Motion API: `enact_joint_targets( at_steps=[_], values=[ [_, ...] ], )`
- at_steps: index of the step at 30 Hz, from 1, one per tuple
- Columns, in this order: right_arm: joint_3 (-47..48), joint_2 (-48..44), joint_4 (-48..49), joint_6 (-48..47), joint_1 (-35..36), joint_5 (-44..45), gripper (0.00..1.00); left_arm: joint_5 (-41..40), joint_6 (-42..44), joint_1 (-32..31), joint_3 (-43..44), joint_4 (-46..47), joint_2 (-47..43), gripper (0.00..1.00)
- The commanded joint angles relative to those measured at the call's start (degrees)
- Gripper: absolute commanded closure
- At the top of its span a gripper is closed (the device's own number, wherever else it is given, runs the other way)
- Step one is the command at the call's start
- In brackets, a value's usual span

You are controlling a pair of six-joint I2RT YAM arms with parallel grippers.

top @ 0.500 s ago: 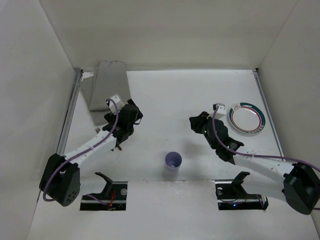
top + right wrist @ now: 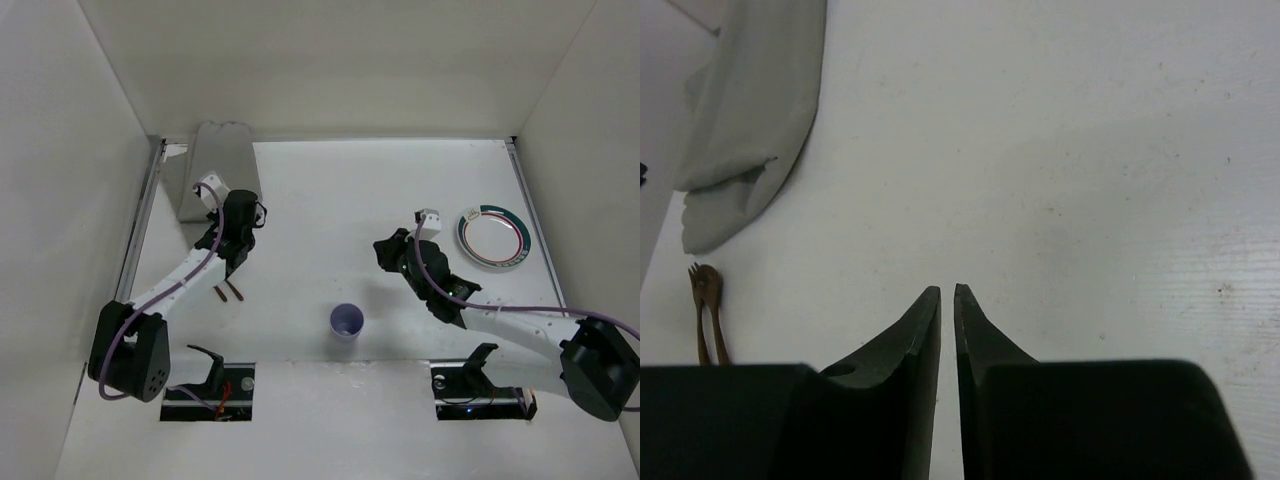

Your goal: Set the dinner table for one person

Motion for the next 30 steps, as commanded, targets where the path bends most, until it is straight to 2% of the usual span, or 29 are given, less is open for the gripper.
enact_joint_targets(
  at_steps=[1,3,5,7,12,16,20,30],
  values=[
    [2.32,0.28,1.38,-0.78,0.7,-0.77,0.8,0.29,-0.44,3.37,3.56,1.57,0.22,0.92],
    [2.05,0.11,1.65,-0.69,0.7,-0.77,0.71,0.03,-0.79,5.39,4.62,1.12,1.1,0.87],
    [2.05,0.11,1.91,-0.78,0.7,-0.77,0.64,0.38,-2.19,8.47,5.23,1.21,2.24,0.75],
    [2.23,0.55,1.82,-1.13,0.7,-0.94,0.57,0.73,-3.78,11.19,6.2,0.68,3.91,0.68],
    [2.49,1.34,1.91,-1.22,0.79,-2.08,0.49,5.73,-6.85,19.89,10.07,-0.9,10.76,0.54],
    [3.02,2.48,1.82,-1.49,1.32,-2.35,0.47,10.39,-10.99,25.96,11.12,-1.61,15.5,0.53],
    [3.11,2.39,1.91,-1.49,1.49,-2.44,0.46,11.19,-10.2,29.65,13.4,-1.87,19.55,0.52],
    [3.81,4.32,2.0,-2.19,2.11,-2.61,0.45,14.53,-12.13,32.91,15.87,-2.22,26.23,0.54]
  ],
)
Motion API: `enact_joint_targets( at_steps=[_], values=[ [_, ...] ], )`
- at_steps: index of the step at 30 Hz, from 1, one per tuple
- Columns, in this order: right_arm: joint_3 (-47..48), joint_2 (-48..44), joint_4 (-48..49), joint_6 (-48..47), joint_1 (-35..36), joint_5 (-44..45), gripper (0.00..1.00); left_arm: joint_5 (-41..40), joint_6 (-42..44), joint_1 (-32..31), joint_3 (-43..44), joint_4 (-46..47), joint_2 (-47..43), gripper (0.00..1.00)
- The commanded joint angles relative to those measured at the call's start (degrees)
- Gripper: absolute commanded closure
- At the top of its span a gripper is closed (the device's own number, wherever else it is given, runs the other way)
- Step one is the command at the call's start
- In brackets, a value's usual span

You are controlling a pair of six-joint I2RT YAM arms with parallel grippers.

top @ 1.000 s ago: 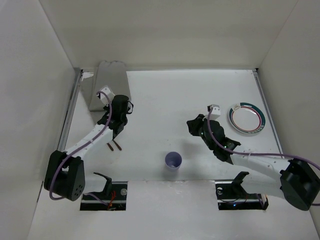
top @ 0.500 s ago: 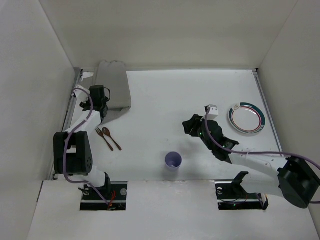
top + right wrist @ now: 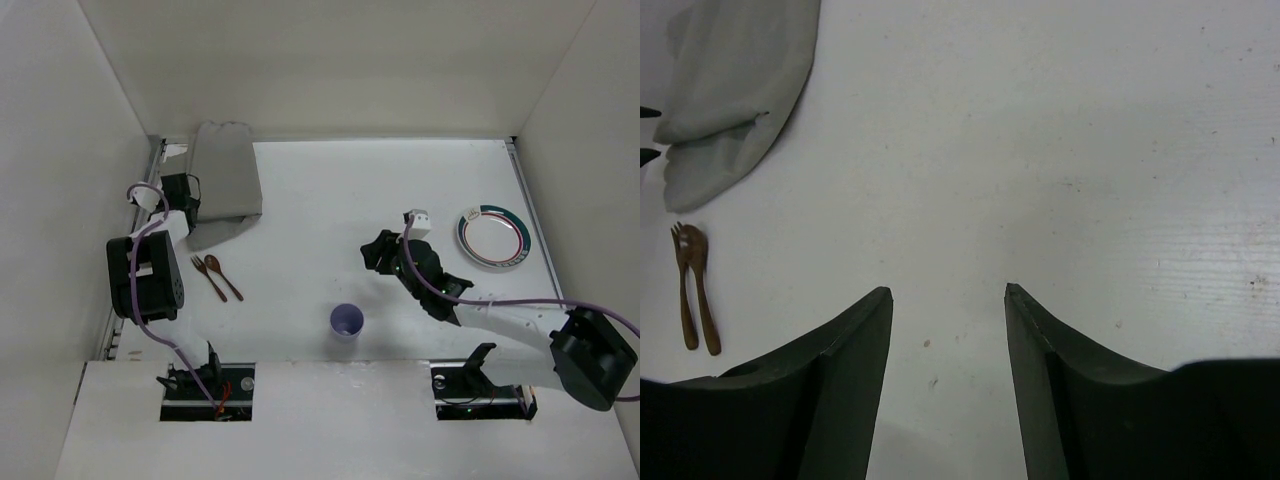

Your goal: Set the dinner table for one person

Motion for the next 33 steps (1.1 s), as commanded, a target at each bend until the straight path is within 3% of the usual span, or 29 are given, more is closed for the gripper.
enact_joint_targets(
  at_steps=[1,9,17,26,33],
  values=[
    [2.61,0.52,1.76,-0.96,0.73,-0.25,0.45,1.96,-1.82,0.63,2.41,-0.21,0.86,0.54],
    [3.05,1.31,1.67,-1.05,0.91,-0.52,0.45,2.31,-1.56,-0.42,3.29,0.49,2.62,0.64],
    [2.87,0.7,1.41,-1.23,0.91,-0.08,0.45,2.75,-0.84,-11.4,5.22,2.6,6.84,0.84],
    [1.9,-1.23,1.67,-0.96,0.47,0.19,0.43,4.76,-6.83,-15.27,-2.08,7.52,5.17,0.91],
    [1.99,-0.26,1.84,-1.05,0.2,0.45,0.43,10.57,-6.04,-28.53,11.36,7.0,16.67,0.93]
  ],
)
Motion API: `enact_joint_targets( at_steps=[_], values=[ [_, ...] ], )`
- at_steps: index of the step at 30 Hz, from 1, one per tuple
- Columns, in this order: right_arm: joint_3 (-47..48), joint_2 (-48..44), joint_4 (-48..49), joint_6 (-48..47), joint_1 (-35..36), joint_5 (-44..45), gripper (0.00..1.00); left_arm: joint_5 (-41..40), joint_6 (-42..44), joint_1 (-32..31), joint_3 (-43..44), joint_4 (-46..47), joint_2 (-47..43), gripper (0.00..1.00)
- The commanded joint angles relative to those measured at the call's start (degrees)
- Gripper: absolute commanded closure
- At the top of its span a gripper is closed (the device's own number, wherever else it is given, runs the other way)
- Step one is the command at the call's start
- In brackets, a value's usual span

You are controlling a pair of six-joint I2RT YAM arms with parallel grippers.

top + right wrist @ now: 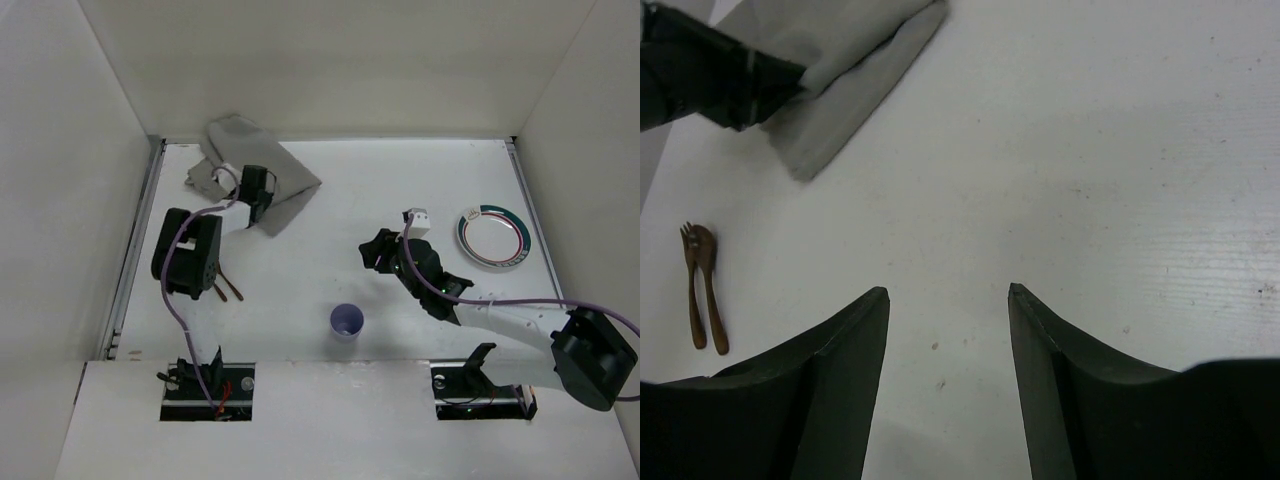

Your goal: Set the dinner table for one person

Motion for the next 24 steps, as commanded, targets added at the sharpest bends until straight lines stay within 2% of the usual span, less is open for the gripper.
enact_joint_targets(
  at_steps=[1,6,10,15,17,20,22,24],
  values=[
    [1.25,-0.55,1.84,-0.72,-0.12,0.84,0.43,8.91,-1.23,-8.8,5.84,0.61,5.88,0.94],
    [0.46,-1.43,2.02,-0.73,-1.0,2.52,0.43,12.43,-0.53,-13.12,3.58,1.23,5.29,0.94],
    [0.54,-1.08,2.2,-0.37,-1.18,2.69,0.43,12.26,2.81,-13.92,-5.99,1.84,-2.0,0.95],
    [1.33,0.41,2.37,-0.55,-1.0,2.69,0.42,10.51,7.9,-10.5,-17.95,0.7,-13.25,0.95],
    [1.86,1.55,2.37,-0.81,-1.0,2.69,0.39,8.84,9.05,-8.74,-20.42,-0.61,-16.42,0.9],
    [2.74,3.75,2.37,-0.9,-1.0,2.34,0.37,7.78,9.84,-7.41,-21.31,0.78,-20.11,0.67],
    [3.09,4.45,2.37,-1.51,-0.74,2.25,0.38,7.34,10.81,-7.76,-20.7,1.4,-22.4,0.61],
    [3.27,4.55,2.37,-1.87,-0.39,2.6,0.38,6.11,10.29,-8.29,-20.17,1.32,-23.98,0.59]
  ],
)
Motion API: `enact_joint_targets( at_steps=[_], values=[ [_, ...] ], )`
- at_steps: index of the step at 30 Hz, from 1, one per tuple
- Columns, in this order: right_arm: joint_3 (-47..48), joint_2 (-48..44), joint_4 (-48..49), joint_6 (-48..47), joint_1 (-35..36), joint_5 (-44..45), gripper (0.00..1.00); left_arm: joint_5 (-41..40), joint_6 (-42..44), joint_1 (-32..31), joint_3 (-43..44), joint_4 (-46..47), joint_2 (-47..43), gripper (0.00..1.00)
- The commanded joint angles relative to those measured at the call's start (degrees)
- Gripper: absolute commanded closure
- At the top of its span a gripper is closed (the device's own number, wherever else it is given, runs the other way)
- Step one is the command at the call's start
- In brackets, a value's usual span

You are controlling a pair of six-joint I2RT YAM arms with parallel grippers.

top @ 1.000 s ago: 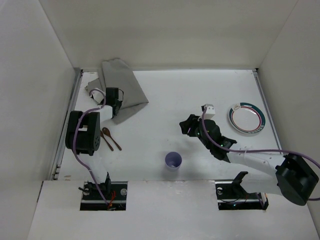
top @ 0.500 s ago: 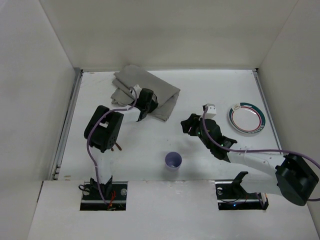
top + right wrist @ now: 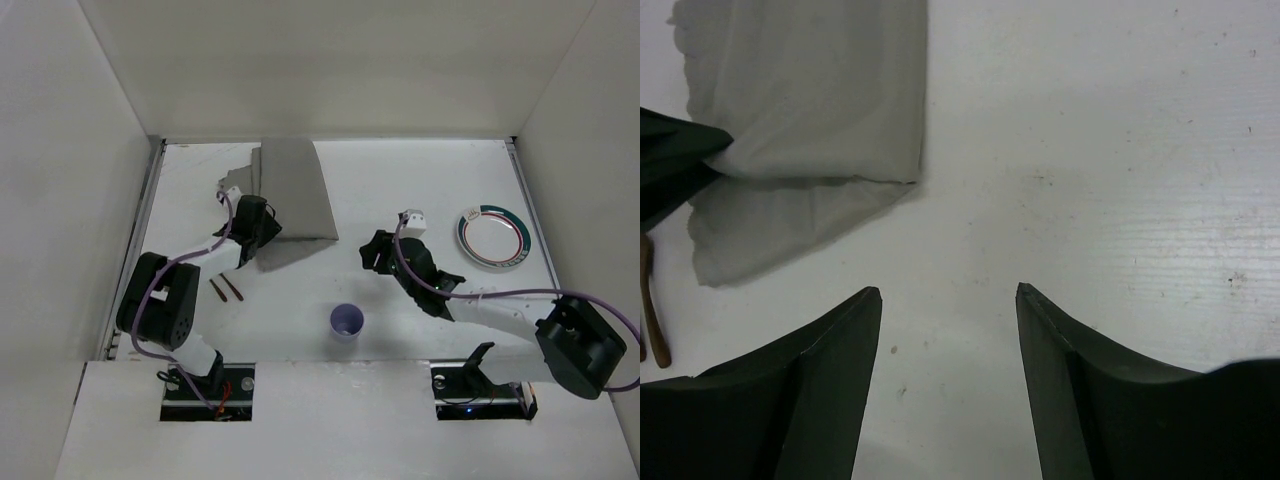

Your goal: Set the dinner table for one person

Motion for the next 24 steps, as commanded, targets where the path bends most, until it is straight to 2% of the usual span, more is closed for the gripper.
enact_joint_targets(
  at_steps=[1,6,11,19,24],
  values=[
    [2.92,-0.04,2.37,-1.36,0.53,1.25,0.38,-1.76,1.63,-1.25,0.95,-1.07,-4.45,0.59],
    [2.48,-0.48,2.37,-1.45,0.53,1.43,0.38,-3.78,1.37,-0.91,1.13,-3.7,-5.59,0.59],
    [2.22,-1.18,2.37,-1.36,0.53,1.25,0.38,-4.67,-4.07,0.24,-0.8,-5.46,-4.28,0.59],
    [1.69,-2.59,2.37,-1.01,0.53,0.81,0.38,-4.13,-8.74,2.0,-2.48,-2.57,-0.85,0.58],
    [1.87,-2.94,2.37,-1.19,1.32,0.9,0.38,-4.57,-8.83,1.12,-1.17,2.35,-0.67,0.75]
  ],
)
